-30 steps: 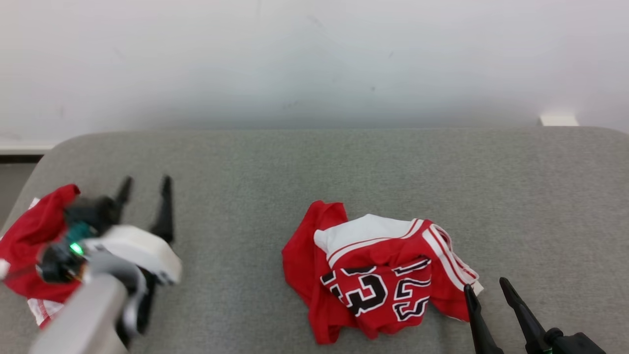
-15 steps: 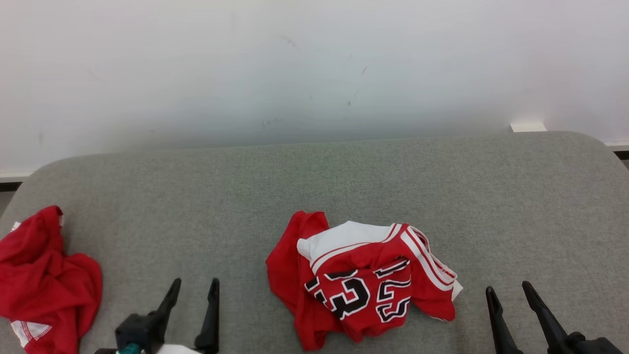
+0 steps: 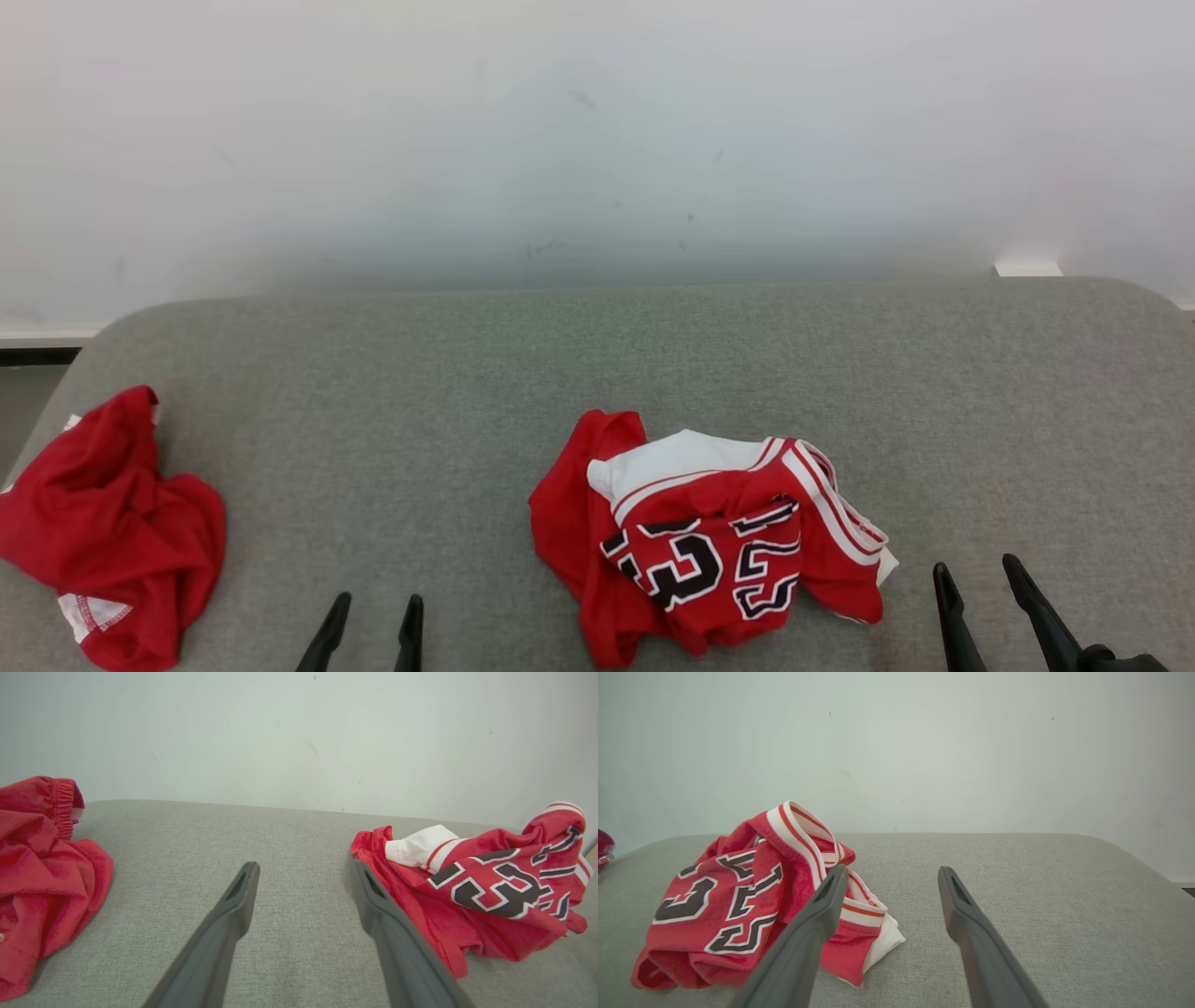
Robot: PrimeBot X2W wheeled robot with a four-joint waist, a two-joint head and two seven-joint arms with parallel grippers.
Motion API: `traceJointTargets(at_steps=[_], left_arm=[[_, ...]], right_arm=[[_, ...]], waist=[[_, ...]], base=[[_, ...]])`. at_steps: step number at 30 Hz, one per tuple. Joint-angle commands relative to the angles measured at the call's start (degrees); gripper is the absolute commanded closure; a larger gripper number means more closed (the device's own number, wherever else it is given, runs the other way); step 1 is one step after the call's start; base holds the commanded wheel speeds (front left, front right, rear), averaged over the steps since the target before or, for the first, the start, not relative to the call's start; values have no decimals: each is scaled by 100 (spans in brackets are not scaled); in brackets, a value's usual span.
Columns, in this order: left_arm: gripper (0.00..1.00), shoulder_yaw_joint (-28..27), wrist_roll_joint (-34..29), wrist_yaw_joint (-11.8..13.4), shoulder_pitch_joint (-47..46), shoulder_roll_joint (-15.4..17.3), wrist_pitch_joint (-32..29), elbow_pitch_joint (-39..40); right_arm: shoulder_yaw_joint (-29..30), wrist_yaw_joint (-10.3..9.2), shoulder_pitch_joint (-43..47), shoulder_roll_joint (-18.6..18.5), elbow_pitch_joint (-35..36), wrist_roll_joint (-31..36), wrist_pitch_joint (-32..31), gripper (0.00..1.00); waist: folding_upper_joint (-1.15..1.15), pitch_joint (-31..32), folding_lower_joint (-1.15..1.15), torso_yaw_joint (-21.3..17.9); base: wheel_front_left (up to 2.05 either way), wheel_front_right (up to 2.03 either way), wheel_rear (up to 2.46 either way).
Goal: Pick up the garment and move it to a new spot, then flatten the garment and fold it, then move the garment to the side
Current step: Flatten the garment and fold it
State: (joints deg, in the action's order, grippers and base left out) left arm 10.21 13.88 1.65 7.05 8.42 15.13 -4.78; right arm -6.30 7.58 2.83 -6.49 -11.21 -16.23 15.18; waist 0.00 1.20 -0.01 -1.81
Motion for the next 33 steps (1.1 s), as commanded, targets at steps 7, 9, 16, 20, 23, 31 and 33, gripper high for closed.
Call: traceJointTargets(at_steps=[7, 9, 16, 20, 23, 31, 33], left_arm=[[0, -481, -402, -517, 104, -283, 3, -151], [0, -577, -494, -609, 97, -334, 3, -181], [0, -738, -631, -781, 40, -462, 3, -293], [0, -773, -683, -825, -60, -500, 3, -277], [0, -747, -685, -861, -168, -511, 3, -220], [0, -58, -593, -908, -888, -535, 3, -186], [0, 297, -540, -913, -1152, -537, 3, -250]], right_arm=[[2, -16, 47, 35, -128, -66, -5, 0], [-8, -16, 36, 42, -148, -84, -5, 0], [-63, -16, 15, 50, -202, -90, -5, 0], [-102, -16, -12, 49, -212, -98, -5, 0], [-135, -16, -32, 36, -200, -108, -5, 0], [-186, -16, -130, 35, -149, -141, -5, 0], [-184, -16, -133, 35, -142, -150, -5, 0]], waist=[[0, 45, 1, 81], [0, 44, 1, 86], [0, 39, 1, 64], [0, 22, 1, 12], [0, -3, 1, -55], [0, -113, 1, -315], [0, -135, 1, -388]], base=[[0, 0, 0], [0, 0, 0], [0, 0, 0], [0, 0, 0], [0, 0, 0], [0, 0, 0], [0, 0, 0]])
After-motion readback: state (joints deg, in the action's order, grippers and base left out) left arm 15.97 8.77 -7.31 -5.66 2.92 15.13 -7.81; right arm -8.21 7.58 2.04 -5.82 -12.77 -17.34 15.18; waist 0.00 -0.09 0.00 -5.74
